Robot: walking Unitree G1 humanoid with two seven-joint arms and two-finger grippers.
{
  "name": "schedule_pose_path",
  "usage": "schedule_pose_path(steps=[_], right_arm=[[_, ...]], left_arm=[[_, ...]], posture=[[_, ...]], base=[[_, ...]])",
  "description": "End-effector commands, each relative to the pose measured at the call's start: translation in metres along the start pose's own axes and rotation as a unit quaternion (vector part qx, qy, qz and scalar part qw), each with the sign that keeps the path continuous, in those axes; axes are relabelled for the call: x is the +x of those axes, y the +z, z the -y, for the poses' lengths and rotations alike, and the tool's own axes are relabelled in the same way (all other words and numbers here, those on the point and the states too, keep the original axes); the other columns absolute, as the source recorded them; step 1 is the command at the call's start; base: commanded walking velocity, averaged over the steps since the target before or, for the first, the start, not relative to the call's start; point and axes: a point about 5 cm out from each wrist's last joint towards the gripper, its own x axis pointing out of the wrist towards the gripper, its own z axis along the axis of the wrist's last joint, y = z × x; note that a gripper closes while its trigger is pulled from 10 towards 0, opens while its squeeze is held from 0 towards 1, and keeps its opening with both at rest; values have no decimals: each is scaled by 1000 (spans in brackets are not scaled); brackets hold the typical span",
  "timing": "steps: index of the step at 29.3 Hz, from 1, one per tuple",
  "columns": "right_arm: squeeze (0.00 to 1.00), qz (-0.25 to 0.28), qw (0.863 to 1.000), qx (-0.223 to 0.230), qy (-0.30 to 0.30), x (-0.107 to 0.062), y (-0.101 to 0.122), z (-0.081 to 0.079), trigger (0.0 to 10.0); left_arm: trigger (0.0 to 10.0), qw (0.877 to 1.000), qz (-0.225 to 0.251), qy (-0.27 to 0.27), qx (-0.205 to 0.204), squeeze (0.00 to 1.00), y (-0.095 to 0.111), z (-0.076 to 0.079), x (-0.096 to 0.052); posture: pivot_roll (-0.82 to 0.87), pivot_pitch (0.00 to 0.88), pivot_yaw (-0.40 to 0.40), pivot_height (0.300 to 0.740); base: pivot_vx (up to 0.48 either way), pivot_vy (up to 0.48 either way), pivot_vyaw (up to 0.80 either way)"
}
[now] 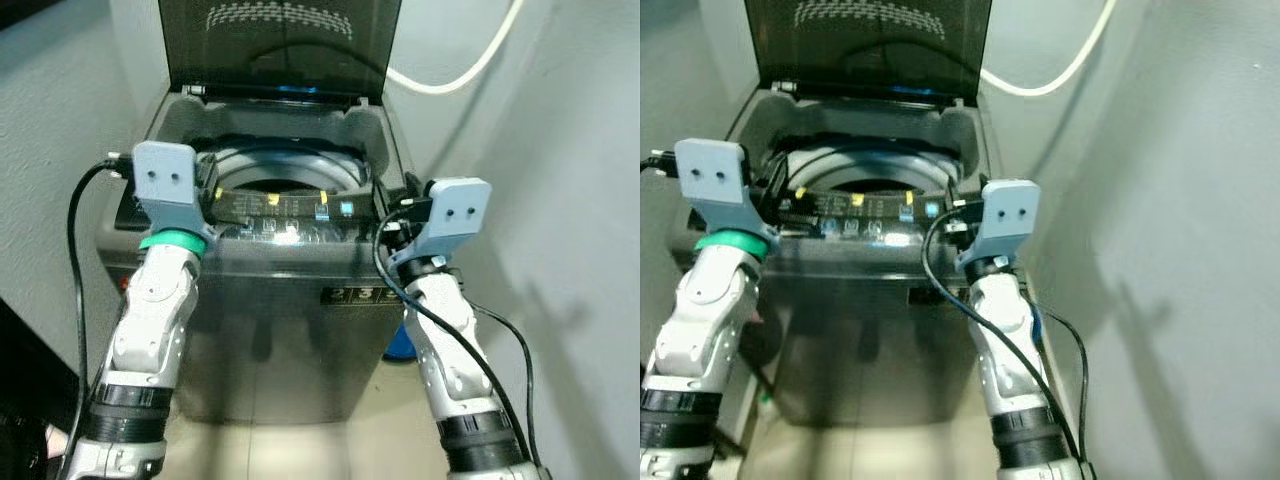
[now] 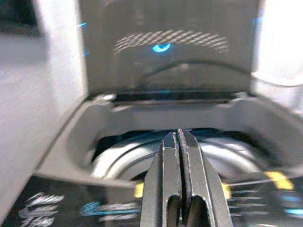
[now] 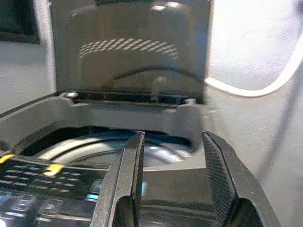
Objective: Clothes washing
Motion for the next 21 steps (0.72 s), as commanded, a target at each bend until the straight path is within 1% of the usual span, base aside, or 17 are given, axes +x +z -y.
schedule_pose_path(steps=[1,14,16,21], right_arm=[[0,-6,1000,0,-4,-2,-2,2,10000],[0,-9,1000,-5,2,-3,-3,0,10000],[0,-10,1000,-11,7,-3,-4,0,10000],[0,-15,999,-25,19,-4,-6,-1,10000]], left_arm=[[10000,1000,-2,-5,4,0,-1,2,0],[10000,1000,-2,-7,2,0,-1,3,-1],[10000,1000,-4,-6,-1,0,-2,4,0],[10000,1000,-8,-10,-2,0,-3,5,-1]], posture=[[117,0,5,740],[114,0,4,740],[114,0,2,740],[111,0,0,740]], base=[[-341,0,0],[-342,0,0],[0,0,0],[0,0,625]])
